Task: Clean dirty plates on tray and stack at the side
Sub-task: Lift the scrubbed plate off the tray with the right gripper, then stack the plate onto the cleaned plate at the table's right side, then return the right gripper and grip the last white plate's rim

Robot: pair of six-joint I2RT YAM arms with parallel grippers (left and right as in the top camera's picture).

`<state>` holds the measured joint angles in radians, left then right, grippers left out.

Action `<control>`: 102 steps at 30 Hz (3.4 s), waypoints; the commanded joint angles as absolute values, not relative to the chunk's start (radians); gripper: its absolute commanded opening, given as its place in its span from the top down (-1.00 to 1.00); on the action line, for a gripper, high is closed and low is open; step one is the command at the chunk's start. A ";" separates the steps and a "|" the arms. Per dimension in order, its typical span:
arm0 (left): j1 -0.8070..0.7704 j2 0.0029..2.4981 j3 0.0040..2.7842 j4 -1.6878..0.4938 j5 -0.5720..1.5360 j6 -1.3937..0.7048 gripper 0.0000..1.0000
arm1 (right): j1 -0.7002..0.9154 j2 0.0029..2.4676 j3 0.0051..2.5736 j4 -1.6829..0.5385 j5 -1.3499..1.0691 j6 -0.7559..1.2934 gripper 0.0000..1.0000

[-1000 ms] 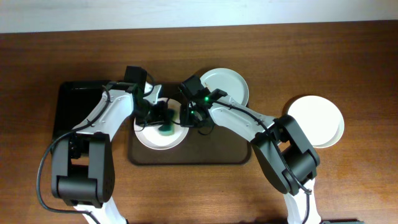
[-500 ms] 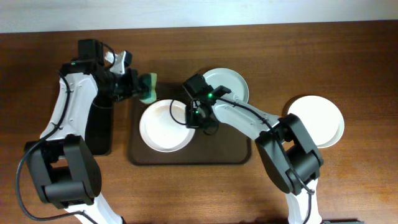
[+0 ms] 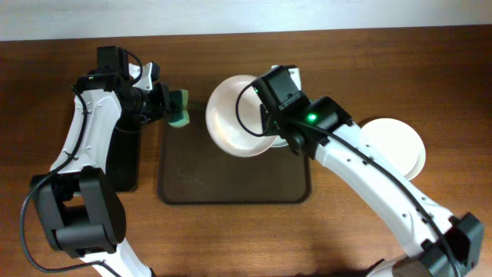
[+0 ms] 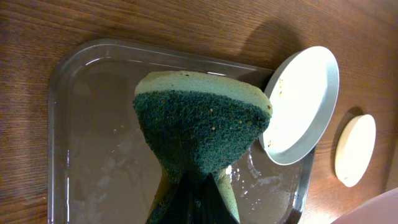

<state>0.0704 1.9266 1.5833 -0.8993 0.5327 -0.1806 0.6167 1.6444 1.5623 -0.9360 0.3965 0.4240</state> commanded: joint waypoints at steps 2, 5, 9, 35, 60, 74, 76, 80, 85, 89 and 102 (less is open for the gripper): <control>0.070 1.932 1.596 -0.895 0.510 -0.190 0.99 | 0.727 1.649 1.571 -0.943 0.748 0.366 0.92; 0.070 1.932 1.596 -0.895 0.492 -0.191 0.99 | 0.819 1.675 1.569 -0.944 0.931 0.366 0.92; 0.070 1.932 1.596 -0.895 0.492 -0.191 0.99 | 0.924 1.723 1.565 -0.954 1.182 0.368 0.92; 0.065 1.932 1.586 -0.898 0.470 -0.190 0.99 | 0.983 1.723 1.547 -1.056 0.974 0.572 0.92; 0.020 1.932 1.571 -0.876 0.369 -0.190 0.99 | -0.408 1.627 1.246 -1.053 0.063 0.554 0.92; 0.020 1.932 1.571 -0.871 0.369 -0.190 0.99 | -0.491 1.628 1.039 -0.813 0.015 0.554 -0.15; 0.020 1.932 1.571 -0.869 0.369 -0.190 0.99 | -0.491 1.625 1.069 -0.828 -0.084 0.505 -0.16; 0.020 1.932 1.571 -0.868 0.369 -0.190 0.99 | -0.463 1.586 1.199 -0.880 -0.231 0.405 -0.16; 0.020 1.932 1.571 -0.861 0.369 -0.190 0.99 | -0.276 1.554 1.371 -0.931 -0.238 0.347 -0.28; 0.020 1.932 1.571 -0.861 0.354 -0.190 0.99 | -0.053 1.583 1.377 -0.864 -0.160 0.385 -0.38; 0.020 1.932 1.571 -0.866 0.306 -0.194 0.99 | 0.280 1.905 1.376 -0.820 -0.061 0.508 0.24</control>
<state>0.0189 1.9266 1.5803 -0.8658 0.3130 -0.1810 0.2535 1.8893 1.3731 -0.8200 -0.0925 0.4526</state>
